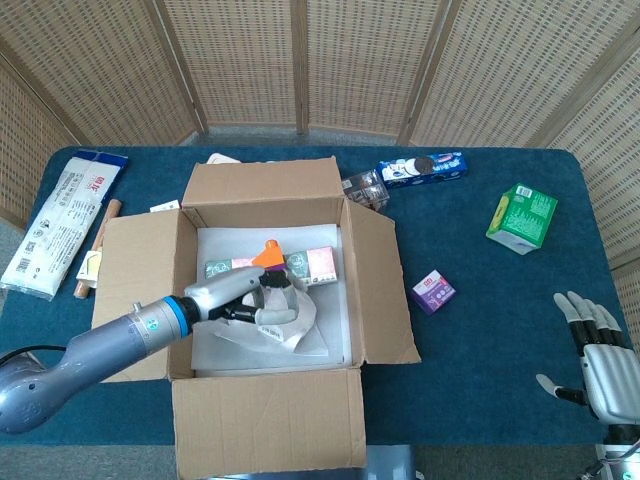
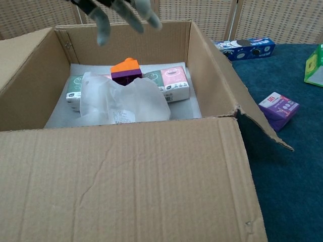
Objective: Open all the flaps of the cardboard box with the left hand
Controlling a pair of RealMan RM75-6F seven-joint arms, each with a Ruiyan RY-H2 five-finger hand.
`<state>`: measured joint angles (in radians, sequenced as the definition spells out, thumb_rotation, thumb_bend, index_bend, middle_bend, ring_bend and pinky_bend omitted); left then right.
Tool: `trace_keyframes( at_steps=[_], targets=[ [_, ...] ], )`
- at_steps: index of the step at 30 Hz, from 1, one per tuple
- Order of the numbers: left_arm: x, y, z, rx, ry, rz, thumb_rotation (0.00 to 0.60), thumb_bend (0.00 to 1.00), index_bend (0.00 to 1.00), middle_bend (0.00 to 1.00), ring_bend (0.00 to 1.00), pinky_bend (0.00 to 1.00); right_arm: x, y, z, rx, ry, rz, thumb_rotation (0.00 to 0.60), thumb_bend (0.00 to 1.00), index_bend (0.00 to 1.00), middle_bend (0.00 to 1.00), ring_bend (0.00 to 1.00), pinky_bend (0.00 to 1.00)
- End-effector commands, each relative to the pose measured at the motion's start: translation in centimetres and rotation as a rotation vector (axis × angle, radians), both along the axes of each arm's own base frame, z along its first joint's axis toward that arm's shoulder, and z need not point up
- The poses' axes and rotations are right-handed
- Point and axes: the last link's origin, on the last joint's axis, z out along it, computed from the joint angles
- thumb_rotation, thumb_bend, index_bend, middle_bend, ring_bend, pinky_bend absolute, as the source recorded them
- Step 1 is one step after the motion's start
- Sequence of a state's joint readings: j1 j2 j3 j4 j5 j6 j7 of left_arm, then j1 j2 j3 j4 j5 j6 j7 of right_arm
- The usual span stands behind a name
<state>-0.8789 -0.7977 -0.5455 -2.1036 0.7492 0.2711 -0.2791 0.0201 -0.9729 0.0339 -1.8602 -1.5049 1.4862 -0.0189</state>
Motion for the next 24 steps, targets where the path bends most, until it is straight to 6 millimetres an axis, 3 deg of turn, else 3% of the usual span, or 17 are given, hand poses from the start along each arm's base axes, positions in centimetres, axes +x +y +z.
trace_keyframes(
  at_steps=[1, 3, 10, 16, 24],
  targets=[
    [-3.6, 1.4, 2.9, 0.371, 0.076, -0.038, 0.322, 0.00, 0.33, 0.10, 0.09, 0.34, 0.0, 0.0, -0.2, 0.005, 0.003, 0.002, 0.600, 0.00, 0.00, 0.00, 0.00, 0.00],
    [-4.7, 1.7, 3.8, 0.454, 0.112, -0.030, 0.391, 0.00, 0.32, 0.09, 0.07, 0.32, 0.1, 0.1, -0.3, 0.009, 0.006, 0.003, 0.600, 0.00, 0.00, 0.00, 0.00, 0.00],
    [-9.4, 2.4, 6.3, 0.657, 0.233, 0.010, 0.487, 0.00, 0.30, 0.06, 0.04, 0.26, 0.3, 0.2, -0.7, 0.018, 0.018, 0.006, 0.600, 0.00, 0.00, 0.00, 0.00, 0.00],
    [-13.7, 1.4, 8.8, 0.777, 0.345, 0.015, 0.586, 0.00, 0.30, 0.04, 0.02, 0.22, 0.4, 0.2, -0.9, 0.019, 0.024, 0.009, 0.600, 0.00, 0.00, 0.00, 0.00, 0.00],
    [-18.7, -1.4, 10.4, 0.884, 0.427, 0.010, 0.600, 0.00, 0.14, 0.00, 0.00, 0.12, 0.4, 0.3, -0.8, 0.012, 0.036, 0.012, 0.600, 0.00, 0.00, 0.00, 0.00, 0.00]
  ],
)
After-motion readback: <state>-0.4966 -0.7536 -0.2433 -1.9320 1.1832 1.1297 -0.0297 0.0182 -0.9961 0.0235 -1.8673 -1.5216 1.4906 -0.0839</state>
